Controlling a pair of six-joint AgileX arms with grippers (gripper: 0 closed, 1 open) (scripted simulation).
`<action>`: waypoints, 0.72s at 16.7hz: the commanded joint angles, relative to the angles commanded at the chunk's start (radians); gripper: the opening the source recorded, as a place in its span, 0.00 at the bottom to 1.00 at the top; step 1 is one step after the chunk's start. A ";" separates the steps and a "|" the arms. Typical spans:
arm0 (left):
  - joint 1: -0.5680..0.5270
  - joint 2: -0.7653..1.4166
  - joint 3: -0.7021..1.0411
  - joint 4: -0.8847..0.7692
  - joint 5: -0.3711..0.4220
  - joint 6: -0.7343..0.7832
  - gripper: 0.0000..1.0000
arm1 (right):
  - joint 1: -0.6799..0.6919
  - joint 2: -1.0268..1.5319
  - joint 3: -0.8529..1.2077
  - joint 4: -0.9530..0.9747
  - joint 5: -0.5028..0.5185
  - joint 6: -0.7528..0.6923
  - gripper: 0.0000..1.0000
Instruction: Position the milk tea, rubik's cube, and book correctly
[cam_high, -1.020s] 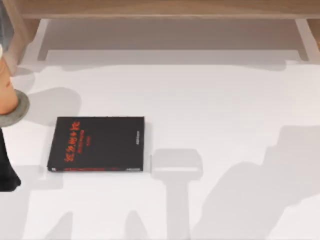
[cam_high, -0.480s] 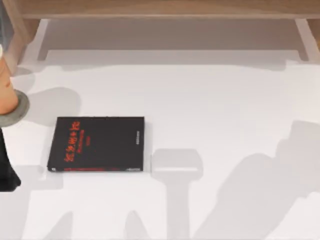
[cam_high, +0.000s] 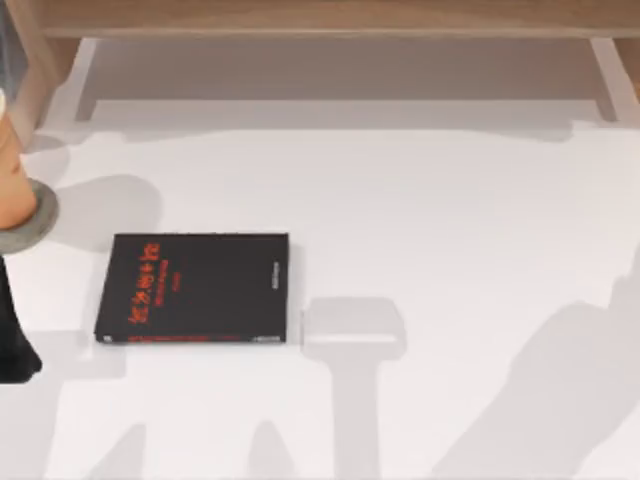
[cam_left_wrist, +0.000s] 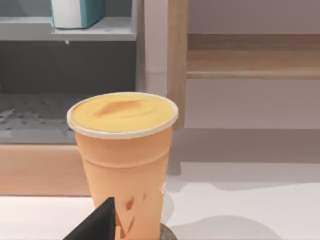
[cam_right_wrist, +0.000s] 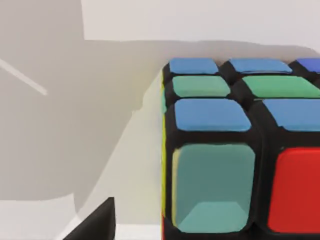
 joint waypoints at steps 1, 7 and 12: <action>0.000 0.000 0.000 0.000 0.000 0.000 1.00 | 0.000 0.000 -0.001 0.001 0.000 0.000 1.00; 0.000 0.000 0.000 0.000 0.000 0.000 1.00 | 0.000 0.000 -0.001 0.001 0.000 0.000 0.70; 0.000 0.000 0.000 0.000 0.000 0.000 1.00 | 0.000 0.000 -0.001 0.001 0.000 0.000 0.32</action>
